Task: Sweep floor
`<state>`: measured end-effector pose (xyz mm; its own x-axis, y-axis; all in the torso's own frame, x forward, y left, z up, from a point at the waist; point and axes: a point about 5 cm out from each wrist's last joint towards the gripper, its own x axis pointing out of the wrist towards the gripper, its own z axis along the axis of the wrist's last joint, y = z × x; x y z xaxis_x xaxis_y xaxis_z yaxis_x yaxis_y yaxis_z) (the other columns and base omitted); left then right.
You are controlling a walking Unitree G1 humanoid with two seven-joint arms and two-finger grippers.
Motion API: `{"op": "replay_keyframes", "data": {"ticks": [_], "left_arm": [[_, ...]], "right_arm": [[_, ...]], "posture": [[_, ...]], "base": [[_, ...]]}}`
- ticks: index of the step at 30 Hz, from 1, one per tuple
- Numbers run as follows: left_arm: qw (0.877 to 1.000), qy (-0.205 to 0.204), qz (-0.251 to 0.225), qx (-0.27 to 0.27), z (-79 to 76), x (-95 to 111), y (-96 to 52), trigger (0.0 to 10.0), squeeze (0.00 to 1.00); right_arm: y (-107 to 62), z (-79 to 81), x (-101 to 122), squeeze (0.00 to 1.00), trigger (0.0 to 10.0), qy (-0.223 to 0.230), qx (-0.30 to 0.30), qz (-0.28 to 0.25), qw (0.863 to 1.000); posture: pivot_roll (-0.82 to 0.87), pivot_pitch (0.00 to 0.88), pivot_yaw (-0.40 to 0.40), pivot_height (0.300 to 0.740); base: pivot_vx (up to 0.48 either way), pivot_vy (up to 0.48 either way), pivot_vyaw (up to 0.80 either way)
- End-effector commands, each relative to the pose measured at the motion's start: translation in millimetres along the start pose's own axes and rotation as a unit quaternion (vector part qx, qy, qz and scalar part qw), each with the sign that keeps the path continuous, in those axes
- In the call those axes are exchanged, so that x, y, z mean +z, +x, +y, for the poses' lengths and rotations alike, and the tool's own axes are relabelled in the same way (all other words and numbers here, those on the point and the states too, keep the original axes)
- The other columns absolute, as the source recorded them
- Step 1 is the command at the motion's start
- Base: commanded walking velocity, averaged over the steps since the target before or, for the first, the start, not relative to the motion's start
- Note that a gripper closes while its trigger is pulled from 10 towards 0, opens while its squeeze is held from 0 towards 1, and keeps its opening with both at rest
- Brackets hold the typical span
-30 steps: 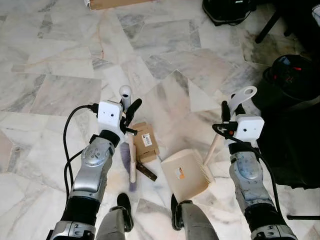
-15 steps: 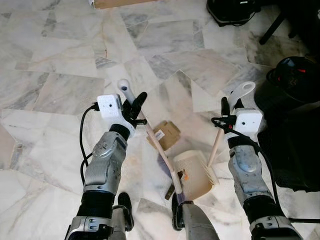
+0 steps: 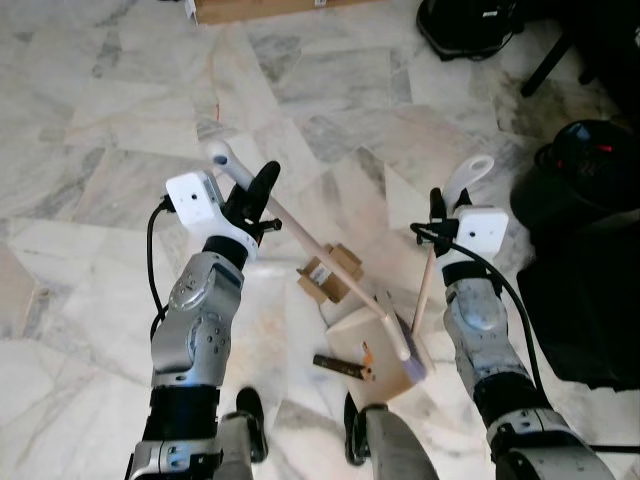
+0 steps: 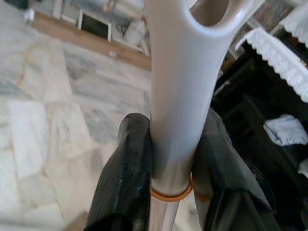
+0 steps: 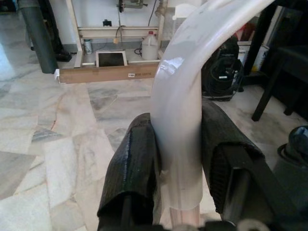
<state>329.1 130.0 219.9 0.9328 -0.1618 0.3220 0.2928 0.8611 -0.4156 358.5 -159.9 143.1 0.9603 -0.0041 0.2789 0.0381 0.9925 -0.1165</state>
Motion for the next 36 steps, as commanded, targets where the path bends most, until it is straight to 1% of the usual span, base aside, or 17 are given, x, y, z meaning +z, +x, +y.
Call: {"op": "replay_keyframes", "data": {"ticks": [1,2,5,12,14,16,17,18,20,21,23,26,27,29,32,34,36], "left_arm": [[0.999,0.006,-0.052,-0.004,-2.9,20.5,-1.8,10.0,0.0],[0.999,0.006,-0.052,-0.004,-2.9,20.5,-1.8,10.0,0.0],[0.995,0.046,-0.088,0.0,-3.5,37.1,-3.0,10.0,0.0],[0.988,0.095,-0.12,0.004,-4.8,61.1,-9.6,10.0,0.0],[0.982,0.139,-0.128,0.003,-2.2,71.4,-16.6,10.0,0.0],[0.982,0.139,-0.128,0.003,-2.2,71.4,-16.6,10.0,0.0],[0.965,0.236,-0.118,0.012,9.2,82.4,-25.7,10.0,0.0],[0.957,0.269,-0.111,0.018,14.0,85.6,-28.3,10.0,0.0],[0.957,0.269,-0.111,0.018,14.0,85.6,-28.3,10.0,0.0],[0.948,0.302,-0.101,0.02,18.1,86.8,-30.0,10.0,0.0],[0.935,0.351,-0.044,0.022,35.8,77.4,-37.1,10.0,0.0],[0.931,0.363,-0.016,0.026,44.7,71.5,-41.3,10.0,0.0],[0.93,0.365,0.016,0.031,53.8,61.1,-47.4,10.0,0.0],[0.931,0.362,0.023,0.032,54.8,57.9,-48.6,10.0,0.0],[0.935,0.351,0.044,0.028,53.7,46.6,-52.1,10.0,0.0],[0.935,0.351,0.044,0.028,53.7,46.6,-52.1,10.0,0.0],[0.942,0.327,0.068,0.028,55.7,28.6,-56.4,10.0,0.0]], "right_arm": [[-6.9,5.1,-12.9,0.0,10.0,0.017,0.001,0.03,0.999],[-6.9,5.1,-12.9,0.0,10.0,0.017,0.001,0.03,0.999],[-5.1,4.5,-13.4,0.0,10.0,0.016,0.0,0.032,0.999],[-3.3,3.2,-14.4,0.0,10.0,0.018,-0.001,0.034,0.999],[-3.4,3.8,-15.7,0.0,10.0,0.019,0.0,0.035,0.999],[-3.4,3.8,-15.7,0.0,10.0,0.019,0.0,0.035,0.999],[-3.8,4.5,-16.8,0.0,10.0,0.021,0.0,0.037,0.999],[-3.9,4.7,-17.1,0.0,10.0,0.021,0.0,0.038,0.999],[-3.9,4.7,-17.1,0.0,10.0,0.021,0.0,0.038,0.999],[-4.0,4.8,-17.3,0.0,10.0,0.021,0.0,0.038,0.999],[-4.5,5.4,-18.1,0.0,10.0,0.014,0.004,0.039,0.999],[-4.7,5.4,-18.1,0.0,10.0,0.007,0.008,0.039,0.999],[-5.0,4.6,-18.2,0.0,10.0,-0.004,0.014,0.037,0.999],[-5.2,4.1,-18.3,0.0,10.0,-0.007,0.015,0.036,0.999],[-7.3,0.9,-19.5,0.0,10.0,-0.02,0.019,0.034,0.999],[-7.3,0.9,-19.5,0.0,10.0,-0.02,0.019,0.034,0.999],[-13.1,-1.3,-24.0,0.0,10.0,-0.029,0.023,0.039,0.999]], "posture": [[0.0,0.226,-0.003,0.74],[0.0,0.226,-0.003,0.74],[0.0,0.185,-0.007,0.74],[0.02,0.145,-0.01,0.74],[0.03,0.125,-0.008,0.74],[0.03,0.125,-0.008,0.74],[0.03,0.115,-0.006,0.74],[0.04,0.115,-0.004,0.74],[0.04,0.115,-0.004,0.74],[0.04,0.118,-0.005,0.74],[0.04,0.139,-0.008,0.74],[0.03,0.149,-0.012,0.74],[0.03,0.172,-0.015,0.74],[0.03,0.172,-0.015,0.74],[0.02,0.221,-0.022,0.74],[0.02,0.221,-0.022,0.74],[0.02,0.289,-0.03,0.74]], "base": [[0.0,0.0,0.0],[0.0,0.0,0.0],[0.0,0.0,0.0],[0.0,0.0,0.0],[0.0,0.0,0.0],[0.0,0.0,0.0],[0.0,0.0,0.0],[0.0,0.0,0.0],[0.0,0.0,0.0],[0.0,0.0,0.0],[0.0,0.0,0.0],[0.0,0.0,0.0],[0.0,0.0,0.0],[0.0,0.0,0.0],[0.0,0.0,0.0],[0.0,0.0,0.0],[0.0,0.0,0.0]]}}
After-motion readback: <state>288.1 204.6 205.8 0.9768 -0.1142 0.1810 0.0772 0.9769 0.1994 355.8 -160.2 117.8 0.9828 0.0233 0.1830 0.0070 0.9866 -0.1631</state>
